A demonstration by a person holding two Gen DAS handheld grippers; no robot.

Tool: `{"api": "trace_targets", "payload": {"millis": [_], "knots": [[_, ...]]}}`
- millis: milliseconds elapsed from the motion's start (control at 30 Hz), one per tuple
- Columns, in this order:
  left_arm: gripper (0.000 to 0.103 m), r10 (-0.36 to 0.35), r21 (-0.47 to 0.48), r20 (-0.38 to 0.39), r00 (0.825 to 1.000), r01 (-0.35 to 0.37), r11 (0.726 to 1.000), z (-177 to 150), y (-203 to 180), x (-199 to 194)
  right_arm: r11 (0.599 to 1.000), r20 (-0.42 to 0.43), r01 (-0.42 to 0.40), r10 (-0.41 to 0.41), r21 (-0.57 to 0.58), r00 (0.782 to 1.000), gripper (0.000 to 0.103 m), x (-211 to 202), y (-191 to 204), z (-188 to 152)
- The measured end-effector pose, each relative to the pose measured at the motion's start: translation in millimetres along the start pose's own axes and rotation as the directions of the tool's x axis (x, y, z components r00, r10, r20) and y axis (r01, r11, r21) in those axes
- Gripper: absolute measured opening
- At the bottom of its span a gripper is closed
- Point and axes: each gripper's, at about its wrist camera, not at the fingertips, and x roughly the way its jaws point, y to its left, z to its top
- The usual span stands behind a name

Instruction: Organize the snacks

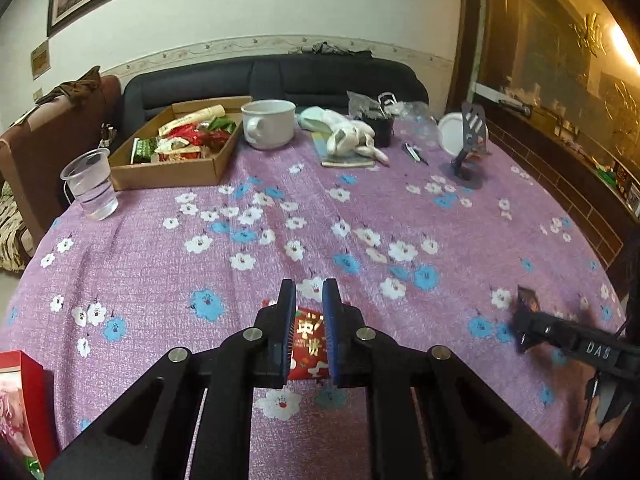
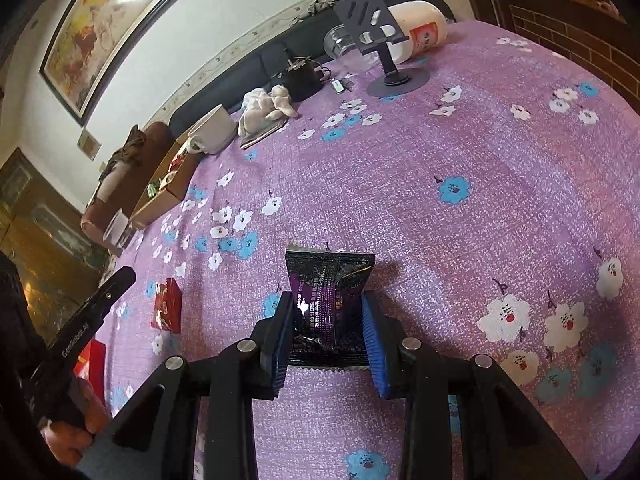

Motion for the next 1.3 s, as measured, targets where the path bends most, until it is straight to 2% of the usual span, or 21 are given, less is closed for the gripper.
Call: {"api": "trace_targets", "payload": {"millis": [67,167,333,700,867,933,967,1033,1067,1100,1133,1233,1300], "knots": [[0.011,0.014,0.018,-0.004,1.000,-0.014,1.000,-4,2,0,0.999,-0.001,0.002,-0.002,-0.039,1.000,0.034,-1,-1,0],[0.011,-0.010,-0.037,-0.014,1.000,0.009,0.999,-3,16,1,0.998,0.000,0.006,-0.006,-0.064,1.000,0.034,-3,-4,0],[0.011,0.002,-0.052,-0.021,1.000,-0.003,0.999,-5,25,2,0.994,-0.002,0.015,-0.016,-0.104,1.000,0.034,-4,-2,-2],[0.011,0.017,-0.011,-0.029,0.999,-0.017,1.000,-13,38,1,0.993,-0.004,0.015,-0.015,-0.114,1.000,0.034,-6,-4,-3],[0.011,-0.009,-0.012,-0.058,0.998,0.009,1.000,-15,39,4,0.993,-0.008,0.014,-0.015,-0.116,1.000,0.034,-6,-4,-3],[0.012,-0.016,-0.006,-0.049,0.999,0.016,1.000,-16,34,4,0.991,-0.007,0.029,-0.031,-0.133,1.000,0.034,-5,-1,-4],[0.015,-0.013,0.005,-0.047,0.999,0.013,1.000,-16,30,5,0.989,-0.005,0.039,-0.041,-0.142,0.999,0.035,-5,1,-4],[0.031,-0.008,0.031,-0.045,0.999,0.010,0.999,-17,21,8,0.988,-0.004,0.048,-0.049,-0.147,0.999,0.036,-4,3,-4],[0.046,0.000,0.038,-0.048,0.999,0.002,0.999,-17,17,10,0.988,-0.002,0.051,-0.052,-0.146,0.999,0.036,-3,4,-4],[0.053,0.010,0.040,-0.050,0.999,-0.008,0.999,-18,13,12,0.988,-0.003,0.052,-0.053,-0.145,0.999,0.036,-3,4,-3],[0.054,0.015,0.037,-0.048,0.999,-0.013,0.999,-17,12,13,0.988,-0.003,0.053,-0.054,-0.143,0.999,0.037,-3,4,-3],[0.073,0.023,0.006,-0.064,0.998,-0.023,1.000,-14,7,19,0.989,-0.006,0.054,-0.056,-0.140,0.998,0.038,-3,4,-2],[0.076,0.037,0.006,-0.082,0.996,-0.037,0.999,-14,1,24,0.989,-0.007,0.052,-0.054,-0.137,0.999,0.038,-3,3,-2]]}}
